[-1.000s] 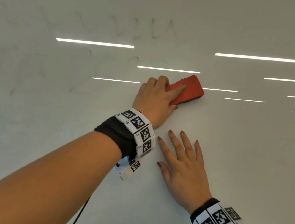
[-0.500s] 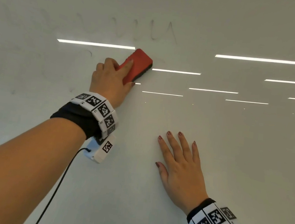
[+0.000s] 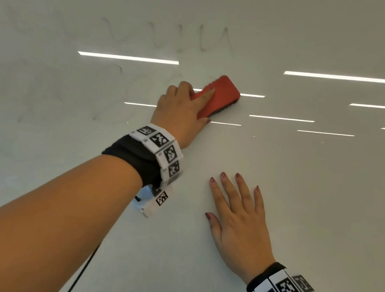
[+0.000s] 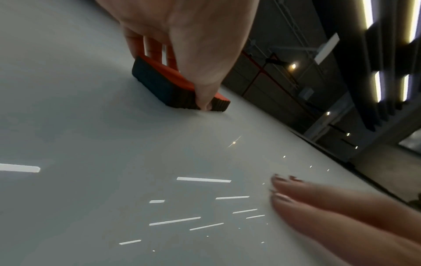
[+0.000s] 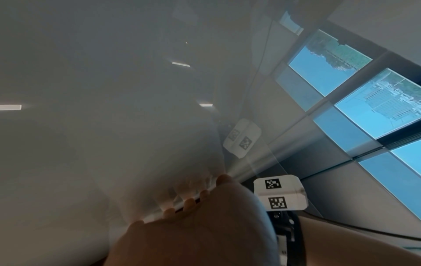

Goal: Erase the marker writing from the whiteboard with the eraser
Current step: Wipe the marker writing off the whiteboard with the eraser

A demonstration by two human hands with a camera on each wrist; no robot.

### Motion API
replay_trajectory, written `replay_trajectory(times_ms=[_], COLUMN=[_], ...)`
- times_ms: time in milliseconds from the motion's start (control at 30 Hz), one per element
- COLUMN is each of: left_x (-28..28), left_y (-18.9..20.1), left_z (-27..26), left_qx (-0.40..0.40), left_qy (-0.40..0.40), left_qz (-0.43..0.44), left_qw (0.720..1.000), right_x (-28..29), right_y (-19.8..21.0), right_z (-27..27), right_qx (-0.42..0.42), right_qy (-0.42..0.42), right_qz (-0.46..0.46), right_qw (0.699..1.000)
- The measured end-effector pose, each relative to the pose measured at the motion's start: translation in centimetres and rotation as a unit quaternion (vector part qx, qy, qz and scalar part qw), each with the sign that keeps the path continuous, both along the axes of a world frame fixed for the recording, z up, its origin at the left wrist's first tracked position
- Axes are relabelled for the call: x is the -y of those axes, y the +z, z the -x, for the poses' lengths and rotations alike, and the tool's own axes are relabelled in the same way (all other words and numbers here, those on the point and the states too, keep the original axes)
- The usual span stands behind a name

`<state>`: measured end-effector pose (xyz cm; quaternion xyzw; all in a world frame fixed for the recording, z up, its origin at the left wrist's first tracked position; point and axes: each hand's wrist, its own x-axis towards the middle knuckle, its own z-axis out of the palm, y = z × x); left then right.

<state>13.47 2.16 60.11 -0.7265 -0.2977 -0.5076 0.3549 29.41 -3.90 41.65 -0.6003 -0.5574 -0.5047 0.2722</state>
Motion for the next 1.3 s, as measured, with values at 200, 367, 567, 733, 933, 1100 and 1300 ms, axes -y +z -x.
replay_trajectory(times_ms=[200,367,567,733,933,1100,1300], left_x=[-2.6,-1.8,1.0,1.1,-1.9,-3.3,-4.3], left_y=[2.1,2.7,2.0,-1.5,-3.4,-0.1,0.5], left_z=[6.0,4.6,-0.5,-0.8,5.7,8.8,8.9], left_qx=[0.108,0.109,0.026,-0.057,0.004,0.045,0.033], left_qy=[0.028,0.037,0.027,0.023,0.021,0.035,0.003], left_qz=[0.064,0.079,0.055,-0.001,0.042,0.059,0.05], left_qw=[0.992,0.99,0.998,0.998,0.999,0.997,0.998], right_x=[0.1,0.1,0.1,-0.2,-0.6,-1.2,-2.8], right_y=[0.0,-0.1,-0.1,-0.4,-0.6,-0.1,0.7], right_z=[0.1,0.4,0.6,1.0,2.5,4.8,7.1], right_qx=[-0.001,-0.007,-0.016,-0.025,-0.061,-0.023,-0.032], right_qy=[-0.001,-0.001,-0.001,0.007,0.002,0.017,0.002], right_qz=[-0.001,0.001,-0.002,-0.014,-0.024,-0.006,0.008], right_qw=[1.0,1.0,1.0,1.0,0.998,1.0,0.999])
